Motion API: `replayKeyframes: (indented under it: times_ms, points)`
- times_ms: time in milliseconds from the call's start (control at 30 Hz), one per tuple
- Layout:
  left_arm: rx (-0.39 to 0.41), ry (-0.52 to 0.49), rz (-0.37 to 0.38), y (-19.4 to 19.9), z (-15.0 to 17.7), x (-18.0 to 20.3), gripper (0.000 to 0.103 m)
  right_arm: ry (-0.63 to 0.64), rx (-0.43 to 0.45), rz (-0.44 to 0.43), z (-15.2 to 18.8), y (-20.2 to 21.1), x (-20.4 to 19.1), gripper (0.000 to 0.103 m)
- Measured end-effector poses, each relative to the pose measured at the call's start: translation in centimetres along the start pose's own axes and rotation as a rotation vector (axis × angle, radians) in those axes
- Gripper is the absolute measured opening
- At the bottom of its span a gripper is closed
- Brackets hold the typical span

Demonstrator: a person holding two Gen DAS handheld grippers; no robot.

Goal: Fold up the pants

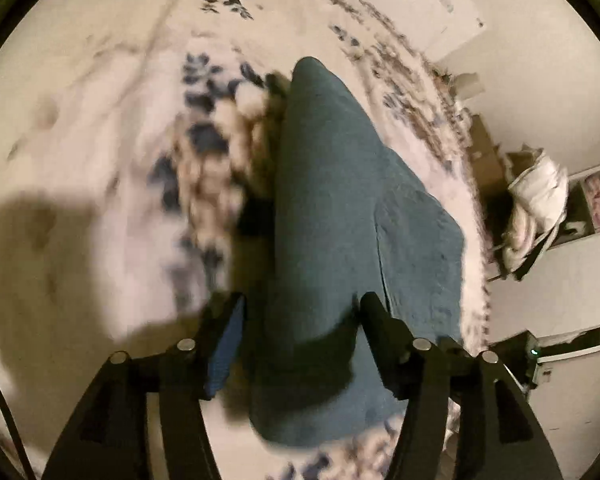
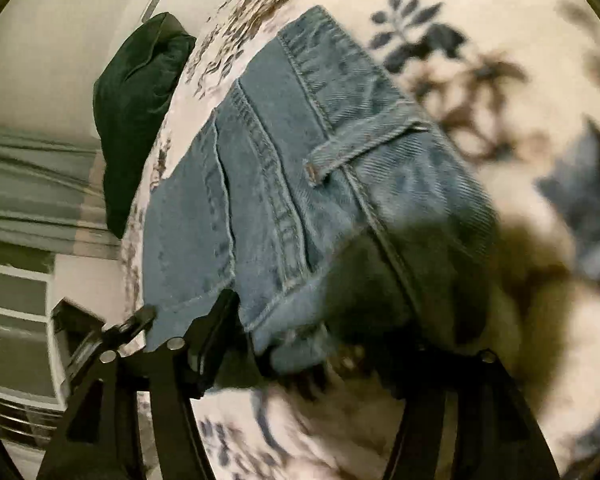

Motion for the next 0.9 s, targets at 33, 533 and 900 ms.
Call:
replayKeyframes:
  times_ms: [33,533,900]
  points:
    - [0.007,-0.014,-0.021,0.2,0.8,0.2,0.062,-0.002,0.001,0.022,0.0,0.2,0.1,0.065]
    - [0.070,-0.365,-0.517,3.6,3.1,11.2,0.092,0.384,0.243,0.635,3.0,11.1,-10.3,0.099]
    - [0.118,-0.407,-0.534,11.3,5.8,19.3,0.092,0.382,0.294,0.650,10.0,23.0,-15.8,0.099]
Point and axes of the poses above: each gripper's, at about its wrist camera, not at the fingertips, and y roughly against the way its jaws point, x to its right, z to its underside, the point moved 1 cm from there along -y, roughly the way its jaws point, and after that the axes turned 11 degrees about z, right-handed, at the moved point
